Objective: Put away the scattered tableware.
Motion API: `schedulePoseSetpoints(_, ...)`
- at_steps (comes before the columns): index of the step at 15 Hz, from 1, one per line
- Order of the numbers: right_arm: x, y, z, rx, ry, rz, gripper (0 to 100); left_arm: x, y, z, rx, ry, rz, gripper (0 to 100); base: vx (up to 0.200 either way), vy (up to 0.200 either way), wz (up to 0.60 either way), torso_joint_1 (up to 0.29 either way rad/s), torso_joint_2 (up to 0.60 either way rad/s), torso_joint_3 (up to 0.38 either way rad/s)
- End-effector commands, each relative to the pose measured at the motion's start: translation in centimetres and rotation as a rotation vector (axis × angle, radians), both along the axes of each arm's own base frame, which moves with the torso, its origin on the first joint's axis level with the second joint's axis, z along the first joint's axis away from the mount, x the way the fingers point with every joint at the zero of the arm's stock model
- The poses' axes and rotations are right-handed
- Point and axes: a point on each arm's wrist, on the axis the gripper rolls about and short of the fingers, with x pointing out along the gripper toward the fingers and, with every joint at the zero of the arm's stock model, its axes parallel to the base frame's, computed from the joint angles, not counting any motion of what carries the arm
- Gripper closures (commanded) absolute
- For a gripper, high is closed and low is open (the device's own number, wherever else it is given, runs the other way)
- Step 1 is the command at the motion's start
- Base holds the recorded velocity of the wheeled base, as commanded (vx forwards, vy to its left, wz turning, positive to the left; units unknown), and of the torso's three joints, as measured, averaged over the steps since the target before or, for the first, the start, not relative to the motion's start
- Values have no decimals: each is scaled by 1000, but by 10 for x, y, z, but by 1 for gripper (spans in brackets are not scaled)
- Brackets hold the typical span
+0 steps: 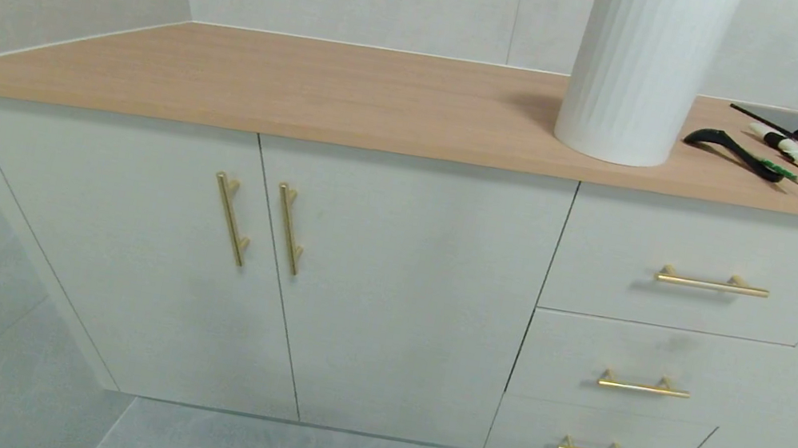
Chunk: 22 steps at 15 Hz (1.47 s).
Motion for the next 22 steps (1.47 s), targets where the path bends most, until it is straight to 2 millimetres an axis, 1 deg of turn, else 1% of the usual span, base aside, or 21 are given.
schedulePoseSetpoints(1,0,0,0,-1,3,0,0,0,0,0,0,1,1,0,0,-200,0,-7,2,7)
schedulePoseSetpoints(4,0,0,0,-1,0,0,0,0,0,0,0,1,1,0,0,-200,0,1,2,1)
schedulePoseSetpoints(17,0,0,0,-2,3,0,0,0,0,0,0,1,1,0,0,0,0,0,0,0)
schedulePoseSetpoints(20,0,0,0,-2,3,0,0,0,0,0,0,0,1,0,0,0,-600,1,4,7)
schedulePoseSetpoints(22,0,0,0,-2,3,0,0,0,0,0,0,0,1,0,0,0,0,0,0,0)
